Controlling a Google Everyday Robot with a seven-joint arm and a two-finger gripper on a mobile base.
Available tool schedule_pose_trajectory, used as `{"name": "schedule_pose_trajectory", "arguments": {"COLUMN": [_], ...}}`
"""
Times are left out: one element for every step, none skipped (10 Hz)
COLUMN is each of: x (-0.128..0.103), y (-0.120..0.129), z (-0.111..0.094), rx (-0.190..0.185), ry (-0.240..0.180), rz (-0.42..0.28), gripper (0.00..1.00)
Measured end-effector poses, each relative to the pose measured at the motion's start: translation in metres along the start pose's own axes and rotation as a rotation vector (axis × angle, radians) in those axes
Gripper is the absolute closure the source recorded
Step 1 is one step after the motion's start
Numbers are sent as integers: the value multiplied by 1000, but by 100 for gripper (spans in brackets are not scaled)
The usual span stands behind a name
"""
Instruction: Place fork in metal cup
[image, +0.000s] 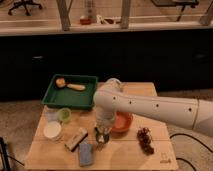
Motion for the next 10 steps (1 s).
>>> {"name": "schedule_pose_trajectory", "arguments": {"x": [0,0,0,0,0,0,0,0,0,0], "y": [-1,-4,-4,-4,-5,-6,-6,-6,-6,-6], "z": [1,2,2,3,3,4,5,5,6,6], "rx": [-1,-1,-3,-4,-4,-5,-6,-6,-7,-8], "ry": [-4,-9,-11,-14,-17,-20,-22,-24,-27,-28], "rz": [-4,-9,-10,-10,-9,-10,-10,-9,-10,-10], "gripper": [100,100,100,99,90,80,72,61,48,39]}}
